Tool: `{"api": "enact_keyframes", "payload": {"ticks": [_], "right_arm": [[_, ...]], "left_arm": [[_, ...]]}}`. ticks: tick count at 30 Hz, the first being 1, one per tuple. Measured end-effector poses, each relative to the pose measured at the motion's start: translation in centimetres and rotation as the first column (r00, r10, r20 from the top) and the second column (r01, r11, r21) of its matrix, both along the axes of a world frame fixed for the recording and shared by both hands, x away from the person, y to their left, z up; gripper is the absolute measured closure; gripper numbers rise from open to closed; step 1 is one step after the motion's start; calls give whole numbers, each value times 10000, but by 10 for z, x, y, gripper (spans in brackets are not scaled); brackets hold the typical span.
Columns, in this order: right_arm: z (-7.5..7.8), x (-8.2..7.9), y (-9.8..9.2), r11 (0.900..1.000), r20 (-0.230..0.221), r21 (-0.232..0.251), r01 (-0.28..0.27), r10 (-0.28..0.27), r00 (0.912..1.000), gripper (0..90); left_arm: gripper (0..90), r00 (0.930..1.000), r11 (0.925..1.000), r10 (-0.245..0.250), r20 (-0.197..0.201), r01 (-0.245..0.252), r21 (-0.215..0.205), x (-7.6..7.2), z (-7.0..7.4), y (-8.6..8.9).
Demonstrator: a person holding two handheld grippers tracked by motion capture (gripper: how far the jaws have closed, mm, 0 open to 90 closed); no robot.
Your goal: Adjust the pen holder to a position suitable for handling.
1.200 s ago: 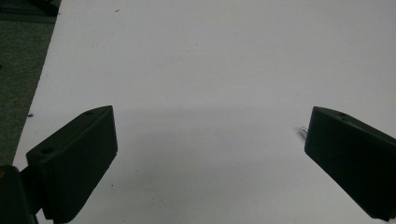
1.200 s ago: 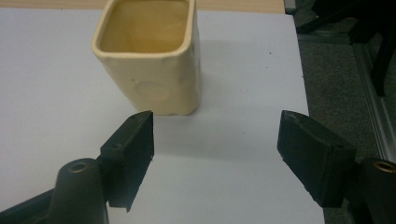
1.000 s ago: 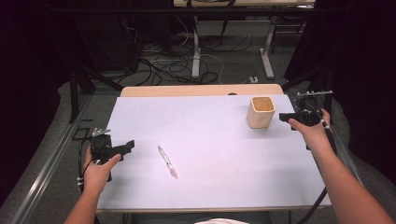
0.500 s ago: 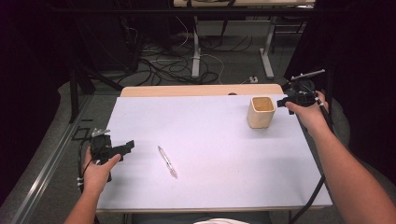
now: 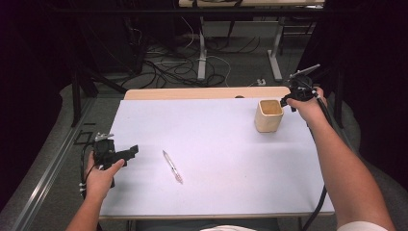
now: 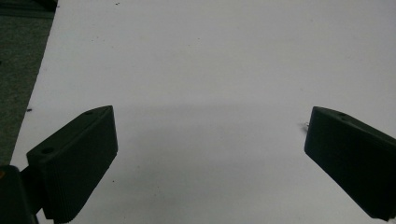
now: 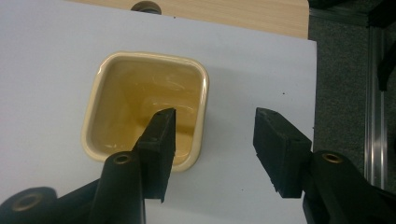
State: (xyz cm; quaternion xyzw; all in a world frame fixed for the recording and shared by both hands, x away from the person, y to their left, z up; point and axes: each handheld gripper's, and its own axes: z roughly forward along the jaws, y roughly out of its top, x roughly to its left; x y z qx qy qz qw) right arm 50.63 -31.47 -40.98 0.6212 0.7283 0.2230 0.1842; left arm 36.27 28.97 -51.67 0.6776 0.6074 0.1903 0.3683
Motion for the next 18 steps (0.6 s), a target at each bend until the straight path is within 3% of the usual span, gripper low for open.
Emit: {"api": "enact_keyframes", "payload": {"ticks": [9, 18], "right_arm": [[-8, 13, 7, 10000, -192, -50, -40, 39, 9998, 522], [-22, 26, 12, 10000, -733, -33, 59, -61, 9973, 598]], "left_arm": [[26, 10000, 10000, 22, 12, -22, 5, 0, 0, 1], [28, 10000, 10000, 47, -38, -46, 44, -1, 0, 1]]}}
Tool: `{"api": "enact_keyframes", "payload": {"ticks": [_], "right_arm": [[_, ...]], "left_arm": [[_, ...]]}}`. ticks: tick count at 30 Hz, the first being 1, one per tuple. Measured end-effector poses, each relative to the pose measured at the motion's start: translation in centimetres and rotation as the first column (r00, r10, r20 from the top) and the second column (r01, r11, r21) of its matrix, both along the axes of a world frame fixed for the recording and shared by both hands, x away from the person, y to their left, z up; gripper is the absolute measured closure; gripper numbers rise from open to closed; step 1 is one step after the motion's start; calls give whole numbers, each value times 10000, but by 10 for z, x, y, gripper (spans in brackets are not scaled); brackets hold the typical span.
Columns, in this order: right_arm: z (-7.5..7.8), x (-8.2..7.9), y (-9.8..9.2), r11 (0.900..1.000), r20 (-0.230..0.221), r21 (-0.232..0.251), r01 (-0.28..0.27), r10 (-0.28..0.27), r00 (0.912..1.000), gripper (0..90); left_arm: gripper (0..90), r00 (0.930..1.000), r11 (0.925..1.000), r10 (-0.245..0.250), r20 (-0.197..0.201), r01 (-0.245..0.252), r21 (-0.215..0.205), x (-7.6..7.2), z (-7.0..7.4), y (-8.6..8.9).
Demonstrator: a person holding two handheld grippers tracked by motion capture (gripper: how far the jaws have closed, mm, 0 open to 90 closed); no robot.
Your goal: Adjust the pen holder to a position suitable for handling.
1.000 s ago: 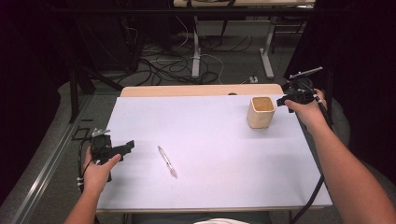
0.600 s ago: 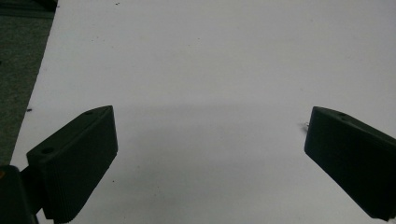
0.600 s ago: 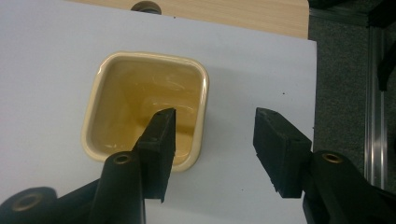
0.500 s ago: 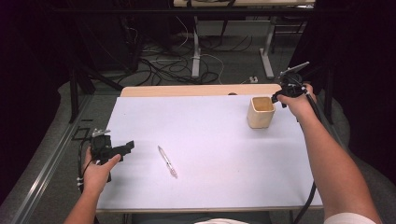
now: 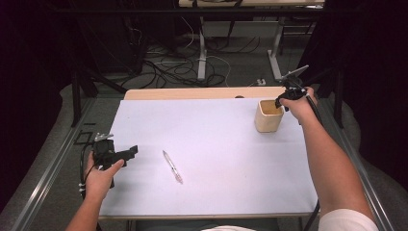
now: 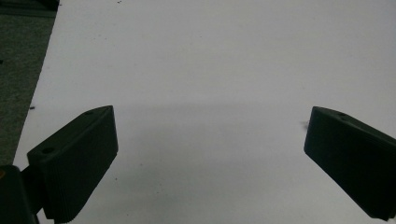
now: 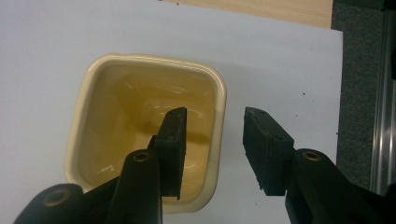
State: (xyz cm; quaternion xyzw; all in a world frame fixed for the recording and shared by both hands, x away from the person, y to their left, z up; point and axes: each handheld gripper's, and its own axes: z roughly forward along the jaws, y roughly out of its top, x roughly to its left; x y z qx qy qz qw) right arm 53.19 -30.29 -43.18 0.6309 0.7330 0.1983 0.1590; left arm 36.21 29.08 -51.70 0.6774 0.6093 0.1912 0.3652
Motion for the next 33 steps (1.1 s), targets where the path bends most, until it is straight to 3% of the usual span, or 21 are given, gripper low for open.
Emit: {"api": "enact_keyframes", "payload": {"ticks": [11, 13, 17, 23, 26, 33], "right_arm": [[-13, 8, 3, 9995, -478, -208, 229, -239, 9986, 663], [-14, 9, 4, 9994, -458, -1, 351, -350, 9983, 677], [-17, 10, 4, 9994, -570, -79, 343, -347, 9978, 693], [-22, 13, 4, 9980, -968, -246, 589, -610, 9934, 760], [-22, 12, 4, 9972, -981, -262, 695, -717, 9926, 814], [-21, 11, 5, 9934, -946, -242, 1124, -1142, 9889, 831]], "left_arm": [[29, 10000, 10000, -23, -12, 23, 0, -1, 0, 1], [29, 10000, 10000, 9, 9, -9, -40, -1, 0, 0], [29, 10000, 10000, 10, 8, -10, -53, -1, 0, 0], [30, 10000, 10000, -45, -26, 45, -48, -1, 1, 2], [30, 10000, 10000, -30, -15, 30, -51, -1, 1, 2], [31, 10000, 10000, -54, -58, 54, -66, -1, 0, 2]]}}
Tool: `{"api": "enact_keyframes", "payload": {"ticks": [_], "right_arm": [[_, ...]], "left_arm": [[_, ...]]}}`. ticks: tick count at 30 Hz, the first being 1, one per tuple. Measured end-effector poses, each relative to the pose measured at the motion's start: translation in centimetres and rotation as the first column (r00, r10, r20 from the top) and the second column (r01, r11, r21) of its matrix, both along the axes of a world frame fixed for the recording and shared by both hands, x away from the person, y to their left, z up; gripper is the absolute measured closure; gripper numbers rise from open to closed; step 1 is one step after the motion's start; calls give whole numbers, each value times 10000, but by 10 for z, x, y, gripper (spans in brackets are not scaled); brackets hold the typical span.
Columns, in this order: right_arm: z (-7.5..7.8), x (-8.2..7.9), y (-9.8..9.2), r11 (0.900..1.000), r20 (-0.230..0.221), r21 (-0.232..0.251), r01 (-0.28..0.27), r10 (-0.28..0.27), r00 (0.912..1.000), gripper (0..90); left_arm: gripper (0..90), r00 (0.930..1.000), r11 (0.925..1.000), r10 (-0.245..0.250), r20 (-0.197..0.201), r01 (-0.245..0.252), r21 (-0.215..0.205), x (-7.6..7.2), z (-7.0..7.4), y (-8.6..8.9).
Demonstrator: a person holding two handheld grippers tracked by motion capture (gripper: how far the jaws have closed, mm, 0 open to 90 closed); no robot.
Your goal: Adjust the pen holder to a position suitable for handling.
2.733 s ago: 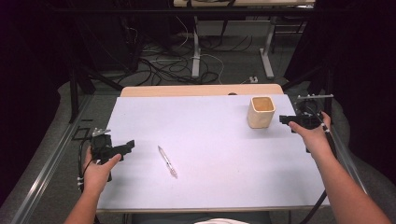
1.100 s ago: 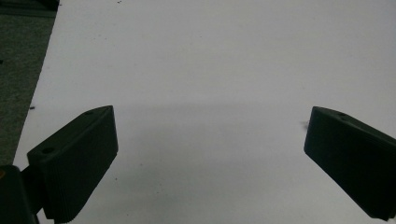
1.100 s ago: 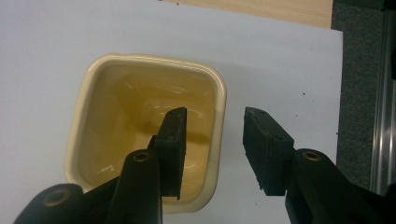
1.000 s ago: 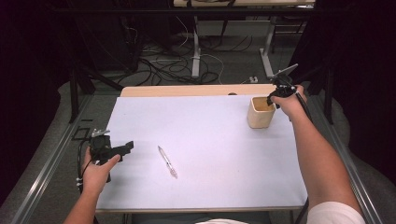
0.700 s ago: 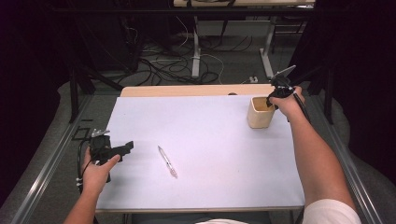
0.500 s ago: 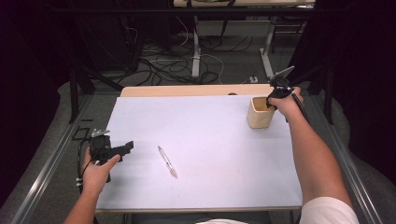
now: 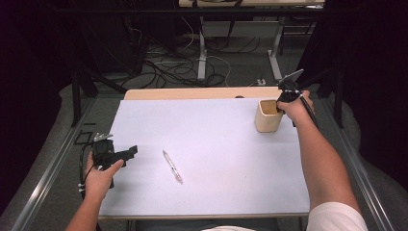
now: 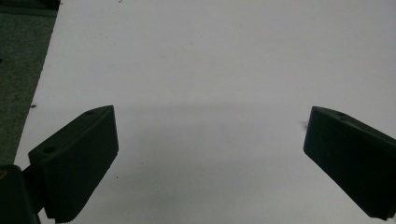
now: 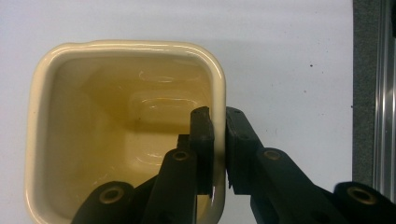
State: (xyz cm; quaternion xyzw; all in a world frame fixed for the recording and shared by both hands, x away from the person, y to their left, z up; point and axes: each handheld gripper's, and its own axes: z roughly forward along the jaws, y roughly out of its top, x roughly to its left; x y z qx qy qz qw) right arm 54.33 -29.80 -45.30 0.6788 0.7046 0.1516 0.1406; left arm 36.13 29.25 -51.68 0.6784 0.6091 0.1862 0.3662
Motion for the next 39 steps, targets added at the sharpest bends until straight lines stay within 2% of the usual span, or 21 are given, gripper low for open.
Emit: {"api": "enact_keyframes", "payload": {"ticks": [11, 16, 23, 25, 26, 28, 29, 30, 32, 33, 35, 36, 38, 39], "right_arm": [[1, 0, 2, 9995, -20, 60, 322, -322, 9995, 836], [1, 0, 3, 9985, -17, -159, 527, -528, 9986, 840], [3, 0, 5, 9952, -221, 75, 971, -969, 9951, 842], [3, 0, 6, 9959, -214, -41, 899, -899, 9957, 842], [4, 0, 7, 9961, -342, 55, 882, -879, 9955, 842], [3, 0, 8, 9964, -260, 40, 844, -843, 9961, 843], [4, 0, 10, 9972, -377, 133, 731, -726, 9967, 843], [4, 0, 11, 9984, -279, 126, 558, -554, 9981, 843], [7, 0, 16, 9998, -287, -79, 202, -204, 9994, 843], [7, 0, 16, 9998, -287, -79, 202, -204, 9994, 843], [11, -1, 26, 9986, -215, -301, -431, 425, 9989, 844], [11, -1, 26, 9986, -215, -301, -431, 425, 9989, 844], [14, -1, 33, 9961, -144, -294, -829, 825, 9965, 844], [17, -2, 39, 9915, -105, -365, -1248, 1245, 9922, 844]], "left_arm": [[33, 10000, 10000, 66, 17, -66, 33, 1, -1, 0], [34, 9999, 9999, 103, -1, -103, -7, 1, -1, 0], [34, 9999, 10000, 93, -49, -93, -15, 1, -2, 0], [34, 9999, 10000, 94, -48, -94, -1, 1, -2, 0], [34, 9999, 10000, 92, -53, -92, -4, 1, -2, 0], [35, 9999, 10000, 95, -94, -94, 18, 1, -2, 0], [35, 9999, 10000, 90, -59, -90, -18, 2, -3, 0], [36, 9999, 10000, 71, -92, -71, -20, 1, -3, 0], [37, 9999, 10000, 68, -120, -68, -37, 2, -3, -1], [37, 9999, 10000, 68, -120, -68, -37, 2, -3, -1], [37, 9999, 10000, 60, -98, -60, -41, 2, -3, 0], [37, 9999, 10000, 82, -141, -82, -10, 1, -3, -1], [37, 9999, 10000, 75, -115, -75, -24, 2, -3, 0], [37, 9999, 10000, 66, -113, -66, -45, 2, -3, 0]]}}
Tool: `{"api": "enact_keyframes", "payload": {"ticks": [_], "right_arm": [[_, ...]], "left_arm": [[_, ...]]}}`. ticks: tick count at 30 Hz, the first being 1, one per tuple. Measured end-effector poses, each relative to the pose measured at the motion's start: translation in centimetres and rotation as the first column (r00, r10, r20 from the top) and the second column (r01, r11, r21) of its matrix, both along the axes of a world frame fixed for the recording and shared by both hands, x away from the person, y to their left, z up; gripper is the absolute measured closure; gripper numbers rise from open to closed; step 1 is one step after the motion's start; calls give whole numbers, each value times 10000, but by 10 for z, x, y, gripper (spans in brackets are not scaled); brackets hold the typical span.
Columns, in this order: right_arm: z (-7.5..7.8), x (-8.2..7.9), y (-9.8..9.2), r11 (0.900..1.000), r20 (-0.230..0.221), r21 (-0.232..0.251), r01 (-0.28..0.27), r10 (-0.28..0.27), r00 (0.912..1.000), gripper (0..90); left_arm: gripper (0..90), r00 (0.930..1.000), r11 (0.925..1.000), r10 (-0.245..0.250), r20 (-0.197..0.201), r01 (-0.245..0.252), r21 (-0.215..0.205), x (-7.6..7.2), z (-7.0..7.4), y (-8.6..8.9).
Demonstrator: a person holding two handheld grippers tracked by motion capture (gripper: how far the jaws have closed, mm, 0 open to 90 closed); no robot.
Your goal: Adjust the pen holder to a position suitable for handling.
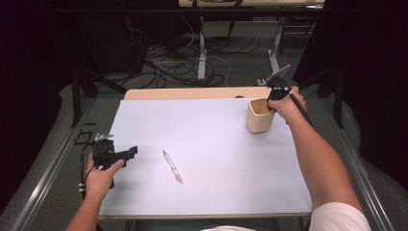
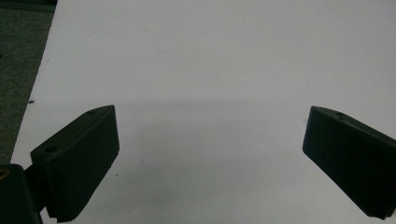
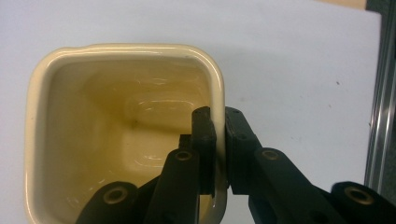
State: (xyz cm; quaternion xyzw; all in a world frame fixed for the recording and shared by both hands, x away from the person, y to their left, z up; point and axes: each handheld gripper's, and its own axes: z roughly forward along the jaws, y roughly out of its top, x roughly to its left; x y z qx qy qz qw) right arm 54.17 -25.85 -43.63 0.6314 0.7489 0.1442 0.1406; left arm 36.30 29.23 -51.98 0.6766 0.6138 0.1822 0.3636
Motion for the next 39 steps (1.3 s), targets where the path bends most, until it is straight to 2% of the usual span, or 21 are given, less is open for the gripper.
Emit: {"api": "enact_keyframes", "payload": {"ticks": [7, 12, 14, 15, 16, 17, 18, 19, 20, 25, 26, 29, 30, 31, 32, 34, 35, 36, 37, 38, 39], "right_arm": [[6, -4, 24, 9873, 299, -731, -1407, 1432, 9892, 844], [11, -9, 46, 9606, 363, -1173, -2521, 2579, 9655, 844], [12, -12, 58, 9368, 580, -1286, -3254, 3346, 9406, 845], [12, -12, 58, 9368, 580, -1286, -3254, 3346, 9406, 845], [15, -15, 68, 9168, 423, -1473, -3713, 3809, 9237, 845], [15, -15, 68, 9168, 423, -1473, -3713, 3809, 9237, 845], [16, -19, 77, 8951, 394, -1544, -4182, 4286, 9027, 844], [16, -19, 77, 8951, 394, -1544, -4182, 4286, 9027, 844], [18, -22, 86, 8680, 338, -1613, -4696, 4804, 8764, 844], [20, -31, 108, 7996, 525, -1661, -5770, 5915, 8046, 844], [20, -31, 108, 7996, 525, -1661, -5770, 5915, 8046, 844], [21, -37, 120, 7541, 892, -1740, -6333, 6525, 7525, 844], [27, -39, 123, 7265, 178, -1963, -6585, 6741, 7384, 844], [25, -42, 129, 6885, 694, -2139, -6930, 7183, 6923, 844], [25, -42, 129, 6885, 694, -2139, -6930, 7183, 6923, 844], [26, -46, 136, 6485, 613, -2263, -7268, 7542, 6538, 844], [27, -51, 142, 6025, 528, -2440, -7599, 7907, 6100, 844], [27, -51, 142, 6025, 528, -2440, -7599, 7907, 6100, 844], [26, -54, 146, 5801, 526, -2620, -7713, 8066, 5888, 844], [26, -56, 149, 5539, 519, -2718, -7870, 8250, 5627, 844], [25, -60, 156, 5063, 452, -2971, -8096, 8544, 5177, 844]], "left_arm": [[38, 10000, 10000, -22, -49, 23, 79, 0, 0, 1], [39, 9999, 10000, -60, -89, 60, 38, 0, 0, 1], [39, 10000, 10000, 9, -55, -9, -9, 0, 0, 0], [39, 9999, 10000, -60, -95, 60, 37, 0, 0, 1], [39, 9999, 10000, -51, -90, 51, 25, 0, 0, 1], [39, 9999, 10000, -54, -91, 54, 26, 0, 0, 1], [39, 9999, 10000, -52, -89, 52, 26, 0, 0, 1], [39, 9999, 10000, -52, -94, 52, 32, 0, 0, 1], [39, 9999, 10000, -44, -94, 45, 37, 0, 0, 1], [39, 10000, 10000, -43, -85, 44, 55, 0, 0, 1], [39, 9999, 10000, -50, -89, 51, 68, 0, 1, 1], [40, 10000, 10000, -27, -66, 28, 86, 0, 0, 1], [41, 10000, 9999, -16, -79, 17, 102, 0, 1, 1], [42, 10000, 9999, -16, -79, 17, 101, 0, 1, 1], [42, 10000, 9999, -12, -81, 13, 103, 0, 1, 1], [43, 10000, 9999, -17, -84, 17, 101, 0, 1, 1], [43, 10000, 10000, -12, -52, 12, 79, 0, 0, 1], [43, 10000, 10000, -21, -44, 22, 75, 0, 1, 1], [43, 10000, 10000, -18, -39, 18, 72, 0, 1, 1], [43, 10000, 10000, 37, -17, -37, 20, 0, 1, 0], [43, 10000, 10000, 50, 58, -50, 12, 0, 0, 0]]}}
